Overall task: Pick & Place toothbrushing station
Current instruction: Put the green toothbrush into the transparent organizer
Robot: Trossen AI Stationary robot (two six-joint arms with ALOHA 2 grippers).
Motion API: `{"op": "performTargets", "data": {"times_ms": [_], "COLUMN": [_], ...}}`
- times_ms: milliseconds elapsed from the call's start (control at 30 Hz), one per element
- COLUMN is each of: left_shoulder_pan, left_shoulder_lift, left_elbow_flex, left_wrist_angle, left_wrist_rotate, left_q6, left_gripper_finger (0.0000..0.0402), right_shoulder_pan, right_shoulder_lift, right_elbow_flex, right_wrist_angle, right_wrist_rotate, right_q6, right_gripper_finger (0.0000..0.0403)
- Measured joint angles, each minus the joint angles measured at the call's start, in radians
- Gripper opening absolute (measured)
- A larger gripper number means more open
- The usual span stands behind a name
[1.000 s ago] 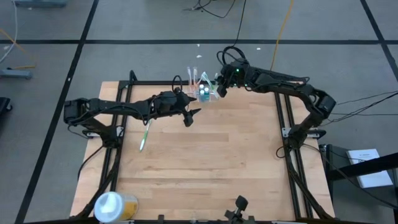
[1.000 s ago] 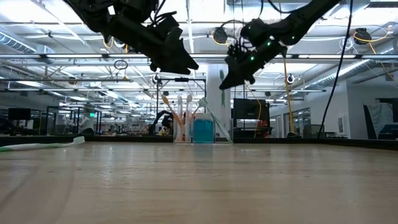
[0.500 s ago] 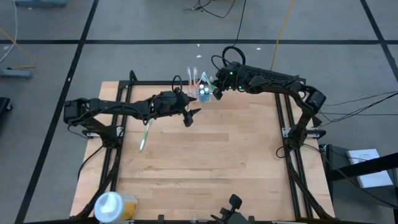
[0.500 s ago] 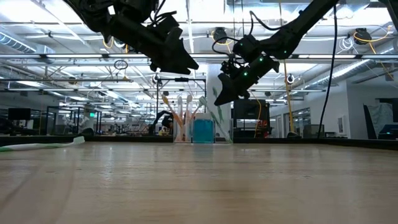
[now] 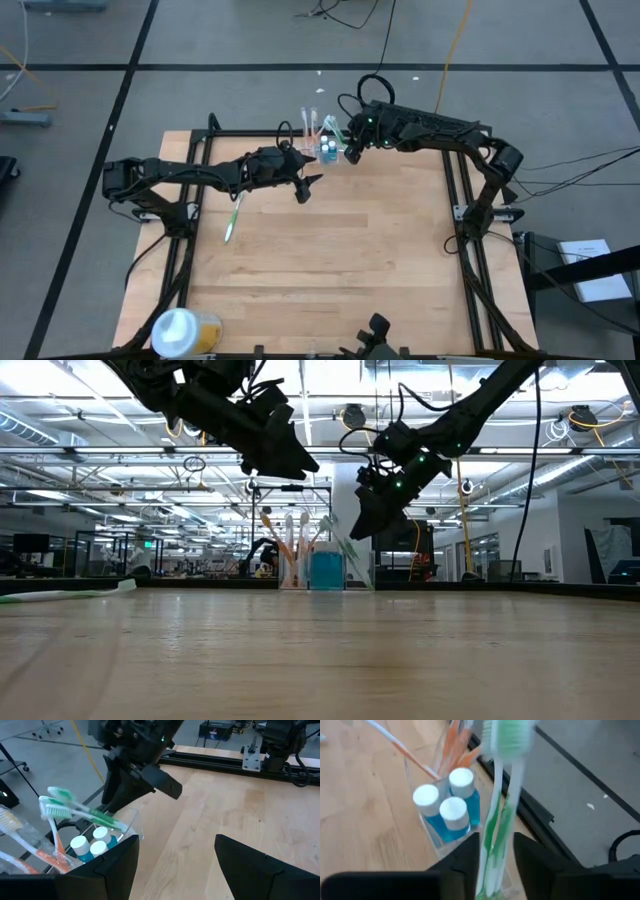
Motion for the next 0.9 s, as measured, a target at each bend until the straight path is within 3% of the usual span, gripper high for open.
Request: {"op": "performTargets", "data": {"times_ms": [167,300,500,767,900], "left_shoulder_pan": [0.000,0.000,-0.007,-0.015,-0.013], "left_shoulder_lift": [0.000,-0.027,-0.113,-0.102,-0.077], "left_elbow_flex": [0.000,0.001,0.001,0.001,-0.039], "left_wrist_angle": [-0.039,-0.126,-0.459,-1.084,-1.184], "left_wrist_rotate": [-0.011,-0.027,-0.080,-0.153,-0.173], "left_q6": [-0.019,-0.040,-0.195,-0.658,-0.883], "left_gripper_finger": [0.0269,0.0269,0.0269,0.0269,0.0269], "right_shoulder_pan": [0.006,0.008,0.047,0.170,0.223], "right_shoulder_lift": [-0.048,-0.129,-0.288,-0.462,-0.499], "right_elbow_flex": [0.000,0.001,-0.044,-0.321,-0.461], "right_wrist_angle": [-0.026,-0.097,-0.154,0.160,0.373], "right_wrist_rotate": [0.000,0.000,-0.002,0.001,0.002], "right_q6": [0.007,0.034,0.052,0.087,0.112], "right_gripper_finger": [0.0173,0.0198,0.0205,0.0198,0.0197]}}
